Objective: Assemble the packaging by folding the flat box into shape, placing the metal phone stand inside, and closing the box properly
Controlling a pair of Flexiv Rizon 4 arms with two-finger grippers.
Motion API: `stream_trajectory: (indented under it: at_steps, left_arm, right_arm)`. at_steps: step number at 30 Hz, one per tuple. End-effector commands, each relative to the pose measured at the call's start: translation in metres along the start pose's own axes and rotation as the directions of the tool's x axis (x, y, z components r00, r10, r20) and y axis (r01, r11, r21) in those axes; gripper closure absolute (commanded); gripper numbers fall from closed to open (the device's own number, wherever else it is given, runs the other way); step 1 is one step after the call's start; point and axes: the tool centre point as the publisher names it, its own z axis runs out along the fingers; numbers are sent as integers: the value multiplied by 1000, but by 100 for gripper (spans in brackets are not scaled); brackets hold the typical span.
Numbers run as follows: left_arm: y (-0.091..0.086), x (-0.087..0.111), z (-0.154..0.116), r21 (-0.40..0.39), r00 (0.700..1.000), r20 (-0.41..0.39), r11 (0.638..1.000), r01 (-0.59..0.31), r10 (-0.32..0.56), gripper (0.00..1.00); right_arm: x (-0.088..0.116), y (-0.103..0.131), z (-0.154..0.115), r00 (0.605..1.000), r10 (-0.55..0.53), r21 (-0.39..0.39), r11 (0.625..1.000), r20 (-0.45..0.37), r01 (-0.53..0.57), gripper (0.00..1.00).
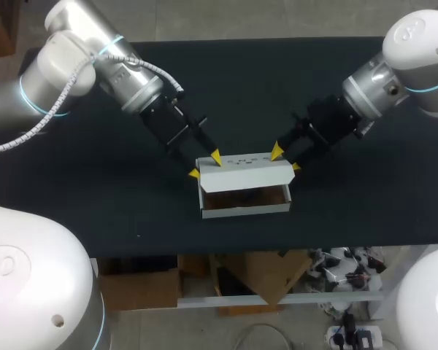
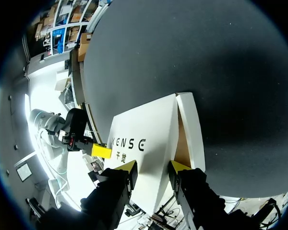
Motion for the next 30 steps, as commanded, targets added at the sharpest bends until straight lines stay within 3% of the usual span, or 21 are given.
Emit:
stream_trajectory:
  at_steps: [1,30]
  left_arm:
    - [2,-1,5,5,1000,-5,1000,1,0,51]
    - [-1,-1,6,28,1000,2,999,-24,24,49]
  right_arm:
    - [2,2,3,1000,-1,7,1000,0,1,55]
    - [-1,2,2,1000,5,-3,1000,12,-5,56]
